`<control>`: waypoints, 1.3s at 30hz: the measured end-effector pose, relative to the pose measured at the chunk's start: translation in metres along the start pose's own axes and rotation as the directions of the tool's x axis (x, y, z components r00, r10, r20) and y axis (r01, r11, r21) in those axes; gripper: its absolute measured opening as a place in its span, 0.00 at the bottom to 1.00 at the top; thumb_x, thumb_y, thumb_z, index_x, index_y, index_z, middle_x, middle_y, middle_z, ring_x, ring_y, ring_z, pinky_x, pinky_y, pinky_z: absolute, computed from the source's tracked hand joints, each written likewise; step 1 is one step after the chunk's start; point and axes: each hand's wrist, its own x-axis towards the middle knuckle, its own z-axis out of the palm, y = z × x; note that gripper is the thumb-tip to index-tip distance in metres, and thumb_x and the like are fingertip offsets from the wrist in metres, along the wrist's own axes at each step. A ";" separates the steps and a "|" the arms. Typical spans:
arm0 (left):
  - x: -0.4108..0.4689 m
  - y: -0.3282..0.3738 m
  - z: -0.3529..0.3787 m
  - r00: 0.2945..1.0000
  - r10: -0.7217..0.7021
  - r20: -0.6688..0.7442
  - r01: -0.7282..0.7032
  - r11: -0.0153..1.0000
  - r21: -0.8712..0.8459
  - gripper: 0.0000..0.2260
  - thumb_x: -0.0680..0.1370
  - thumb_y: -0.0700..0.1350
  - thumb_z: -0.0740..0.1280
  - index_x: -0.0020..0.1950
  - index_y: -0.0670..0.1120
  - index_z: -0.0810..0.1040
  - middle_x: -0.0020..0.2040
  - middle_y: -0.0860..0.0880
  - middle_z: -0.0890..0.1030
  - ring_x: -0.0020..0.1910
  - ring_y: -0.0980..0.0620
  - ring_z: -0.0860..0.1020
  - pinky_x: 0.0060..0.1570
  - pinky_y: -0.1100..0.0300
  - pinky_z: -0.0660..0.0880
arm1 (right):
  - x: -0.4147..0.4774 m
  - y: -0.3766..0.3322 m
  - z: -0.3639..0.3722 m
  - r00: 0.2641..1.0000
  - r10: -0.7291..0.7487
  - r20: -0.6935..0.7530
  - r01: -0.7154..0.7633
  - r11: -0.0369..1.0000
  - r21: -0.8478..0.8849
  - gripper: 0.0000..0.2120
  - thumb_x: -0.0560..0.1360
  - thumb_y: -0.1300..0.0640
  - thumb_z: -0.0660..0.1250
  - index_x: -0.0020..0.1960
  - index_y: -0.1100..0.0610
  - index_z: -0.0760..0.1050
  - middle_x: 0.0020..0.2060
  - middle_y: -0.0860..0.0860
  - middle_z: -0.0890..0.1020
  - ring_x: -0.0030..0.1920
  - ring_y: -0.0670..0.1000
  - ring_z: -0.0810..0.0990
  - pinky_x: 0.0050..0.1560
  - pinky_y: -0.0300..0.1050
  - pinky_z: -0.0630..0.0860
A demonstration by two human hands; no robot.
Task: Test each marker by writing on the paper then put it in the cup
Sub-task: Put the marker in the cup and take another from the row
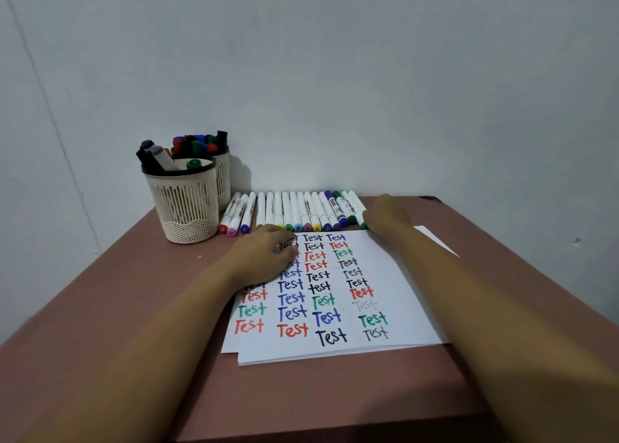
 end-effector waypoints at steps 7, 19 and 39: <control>0.000 0.001 0.000 1.000 0.007 -0.015 -0.007 1.000 -0.002 0.20 0.80 0.53 0.57 0.70 0.49 0.68 0.71 0.49 0.66 0.68 0.51 0.67 0.68 0.50 0.64 | 0.000 -0.003 0.004 0.995 0.096 -0.036 -0.091 0.990 0.111 0.13 0.80 0.56 0.58 0.39 0.62 0.71 0.48 0.61 0.79 0.47 0.59 0.76 0.44 0.45 0.70; -0.004 0.012 -0.005 0.940 0.120 -0.320 -0.142 0.989 -0.048 0.20 0.81 0.47 0.58 0.72 0.46 0.65 0.70 0.48 0.66 0.66 0.52 0.68 0.59 0.66 0.62 | -0.039 -0.013 -0.039 0.980 0.046 -0.191 0.089 0.765 0.638 0.14 0.81 0.56 0.57 0.48 0.64 0.76 0.35 0.55 0.78 0.34 0.52 0.72 0.34 0.43 0.68; -0.008 0.025 -0.004 0.977 0.062 -0.203 -0.126 0.939 -0.320 0.11 0.80 0.53 0.56 0.57 0.49 0.72 0.40 0.50 0.77 0.38 0.53 0.73 0.40 0.57 0.69 | -0.083 -0.018 -0.010 0.878 -0.375 0.298 -0.159 0.360 0.919 0.07 0.76 0.54 0.67 0.45 0.59 0.75 0.30 0.50 0.72 0.27 0.44 0.68 0.25 0.35 0.65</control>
